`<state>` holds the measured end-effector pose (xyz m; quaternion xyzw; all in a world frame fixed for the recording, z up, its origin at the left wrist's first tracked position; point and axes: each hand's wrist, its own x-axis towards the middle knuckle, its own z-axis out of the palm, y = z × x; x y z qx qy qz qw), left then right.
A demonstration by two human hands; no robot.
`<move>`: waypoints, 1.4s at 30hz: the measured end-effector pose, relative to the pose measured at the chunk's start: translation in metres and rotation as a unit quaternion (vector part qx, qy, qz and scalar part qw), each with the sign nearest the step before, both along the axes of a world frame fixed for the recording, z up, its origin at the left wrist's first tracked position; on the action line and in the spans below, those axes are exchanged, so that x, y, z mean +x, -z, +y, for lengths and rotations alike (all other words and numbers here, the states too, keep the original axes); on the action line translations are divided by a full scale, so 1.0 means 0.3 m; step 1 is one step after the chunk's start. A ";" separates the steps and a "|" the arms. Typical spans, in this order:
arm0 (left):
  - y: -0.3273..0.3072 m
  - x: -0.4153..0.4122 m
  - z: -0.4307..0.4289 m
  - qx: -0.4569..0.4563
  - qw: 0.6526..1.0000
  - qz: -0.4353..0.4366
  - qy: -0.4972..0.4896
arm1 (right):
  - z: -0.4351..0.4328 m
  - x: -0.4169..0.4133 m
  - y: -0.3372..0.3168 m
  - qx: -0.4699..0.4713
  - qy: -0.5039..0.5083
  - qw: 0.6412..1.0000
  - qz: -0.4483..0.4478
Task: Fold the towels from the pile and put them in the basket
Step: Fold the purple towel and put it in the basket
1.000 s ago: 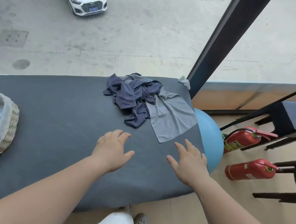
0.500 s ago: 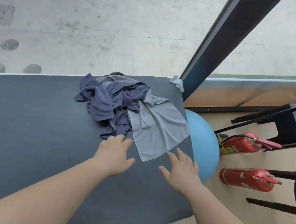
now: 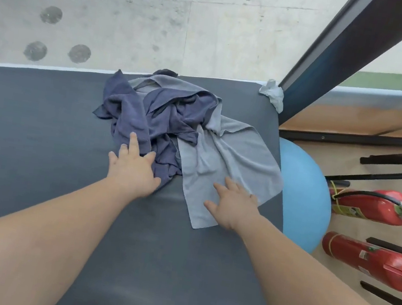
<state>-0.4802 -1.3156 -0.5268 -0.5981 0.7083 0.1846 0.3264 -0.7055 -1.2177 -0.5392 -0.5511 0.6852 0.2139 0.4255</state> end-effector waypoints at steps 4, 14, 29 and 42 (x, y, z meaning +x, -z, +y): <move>0.053 0.011 -0.039 0.021 1.000 0.011 -0.012 | -0.029 0.025 0.058 0.060 -0.007 0.998 -0.008; -0.068 -0.015 0.107 -0.083 0.976 0.201 -0.002 | -0.064 0.053 -0.012 0.025 0.001 1.000 -0.011; -0.400 0.123 0.493 -0.052 0.869 0.461 0.170 | 0.082 0.312 -0.438 -0.120 0.377 0.879 -0.267; -0.592 0.210 0.489 -0.036 0.880 0.447 0.157 | 0.431 0.401 -0.749 -0.183 0.284 0.896 -0.288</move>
